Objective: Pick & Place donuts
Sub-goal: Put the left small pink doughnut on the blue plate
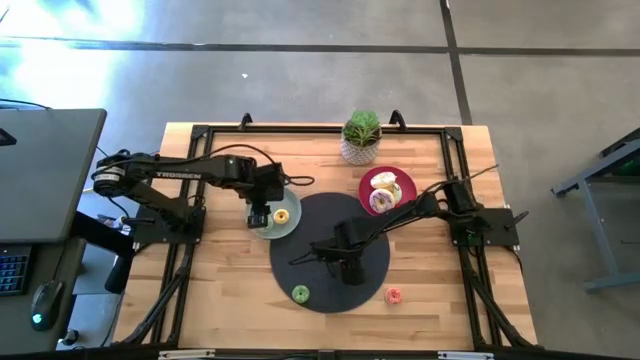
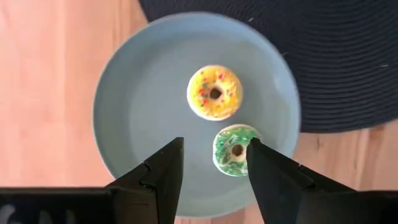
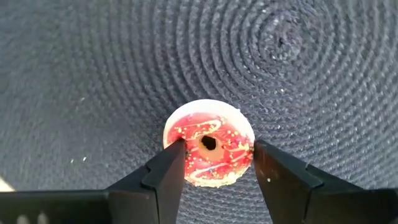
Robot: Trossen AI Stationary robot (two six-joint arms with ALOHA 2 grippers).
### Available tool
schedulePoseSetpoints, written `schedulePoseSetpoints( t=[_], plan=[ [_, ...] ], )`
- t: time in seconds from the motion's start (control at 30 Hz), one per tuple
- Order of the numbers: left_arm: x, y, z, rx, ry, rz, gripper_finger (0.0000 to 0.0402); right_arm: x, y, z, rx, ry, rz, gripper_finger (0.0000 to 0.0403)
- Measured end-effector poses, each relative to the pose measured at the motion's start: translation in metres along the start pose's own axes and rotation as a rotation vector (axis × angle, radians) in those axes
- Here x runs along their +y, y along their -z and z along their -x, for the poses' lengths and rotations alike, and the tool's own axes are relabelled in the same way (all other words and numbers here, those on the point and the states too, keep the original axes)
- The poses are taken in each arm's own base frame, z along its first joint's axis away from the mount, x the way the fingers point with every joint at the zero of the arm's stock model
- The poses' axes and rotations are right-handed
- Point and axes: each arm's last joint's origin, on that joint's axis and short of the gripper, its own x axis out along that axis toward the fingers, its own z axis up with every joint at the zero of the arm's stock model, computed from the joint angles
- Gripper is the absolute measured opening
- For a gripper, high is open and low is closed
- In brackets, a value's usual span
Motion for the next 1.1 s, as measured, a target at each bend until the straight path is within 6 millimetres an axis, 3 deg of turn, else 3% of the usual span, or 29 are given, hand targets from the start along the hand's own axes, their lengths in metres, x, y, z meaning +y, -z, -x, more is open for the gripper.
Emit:
schedulePoseSetpoints(
  t=[0.23, 0.57, 0.77, 0.93, 1.1],
  plan=[
    [0.0, -0.003, 0.042, -0.036, -0.049, -0.003, 0.0168, -0.007, -0.002, 0.0, 0.001, -0.011, -0.083, 0.0148],
    [0.004, 0.008, 0.099, -0.202, -0.28, 0.076, 0.0168, -0.011, -0.002, 0.002, 0.022, -0.142, -0.117, 0.001],
    [0.005, 0.016, 0.116, -0.257, -0.362, 0.109, 0.0168, -0.021, -0.008, 0.021, -0.087, -0.198, -0.112, 0.0024],
    [0.005, 0.021, 0.122, -0.279, -0.379, 0.119, 0.0168, -0.054, -0.024, 0.045, -0.342, -0.024, -0.098, 0.0006],
    [0.005, 0.023, 0.125, -0.288, -0.399, 0.126, 0.0168, -0.115, -0.046, 0.06, -0.623, 0.144, -0.16, 0.0013]
  ],
)
